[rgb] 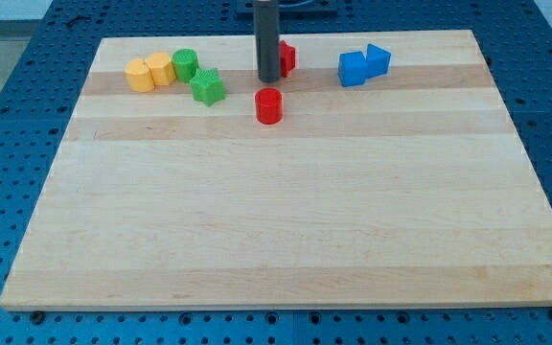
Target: Move the red star towards left side of the blue cube
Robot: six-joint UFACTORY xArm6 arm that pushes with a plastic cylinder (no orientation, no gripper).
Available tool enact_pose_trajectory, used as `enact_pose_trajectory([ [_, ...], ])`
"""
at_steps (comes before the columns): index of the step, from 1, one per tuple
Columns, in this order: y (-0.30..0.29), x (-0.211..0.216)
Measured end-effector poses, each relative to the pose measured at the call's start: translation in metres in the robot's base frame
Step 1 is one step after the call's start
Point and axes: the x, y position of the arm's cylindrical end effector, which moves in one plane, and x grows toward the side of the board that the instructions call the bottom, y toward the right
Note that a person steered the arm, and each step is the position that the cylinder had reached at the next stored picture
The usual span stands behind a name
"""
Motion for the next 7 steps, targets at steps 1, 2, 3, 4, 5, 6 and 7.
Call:
enact_pose_trajectory([
  [1,-0.032,-0.003],
  [2,-0.048,-0.018],
  [3,-0.048,-0.041],
  [4,-0.043,-0.053],
  [5,-0.024,-0.05],
  [6,-0.007,-0.028],
  [7,0.014,-0.016],
])
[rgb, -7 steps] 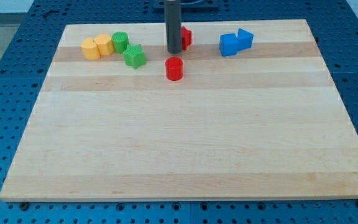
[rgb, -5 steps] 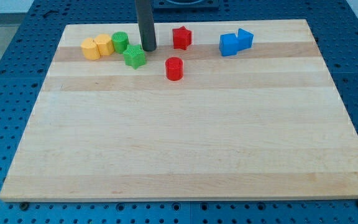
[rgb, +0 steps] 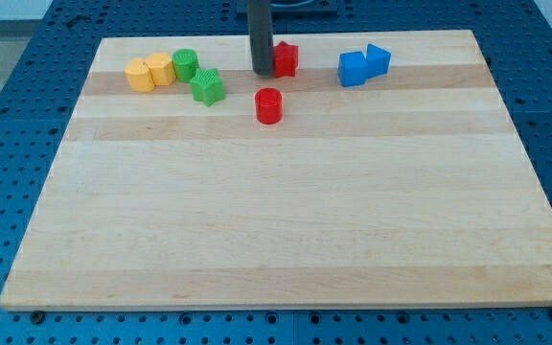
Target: Move the red star towards left side of the blue cube
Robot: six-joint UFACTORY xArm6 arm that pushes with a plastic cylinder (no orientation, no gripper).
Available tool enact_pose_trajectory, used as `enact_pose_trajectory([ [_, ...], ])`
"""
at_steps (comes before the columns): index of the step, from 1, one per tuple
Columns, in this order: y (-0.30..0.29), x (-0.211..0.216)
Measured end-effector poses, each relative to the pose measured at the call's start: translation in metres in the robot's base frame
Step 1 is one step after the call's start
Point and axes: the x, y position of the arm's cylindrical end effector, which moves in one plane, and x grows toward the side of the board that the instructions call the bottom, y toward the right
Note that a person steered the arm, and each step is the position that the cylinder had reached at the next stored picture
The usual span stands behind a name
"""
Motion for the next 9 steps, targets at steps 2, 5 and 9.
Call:
enact_pose_trajectory([
  [2,-0.029,-0.015],
  [5,0.027,-0.03],
  [9,0.033,-0.001],
])
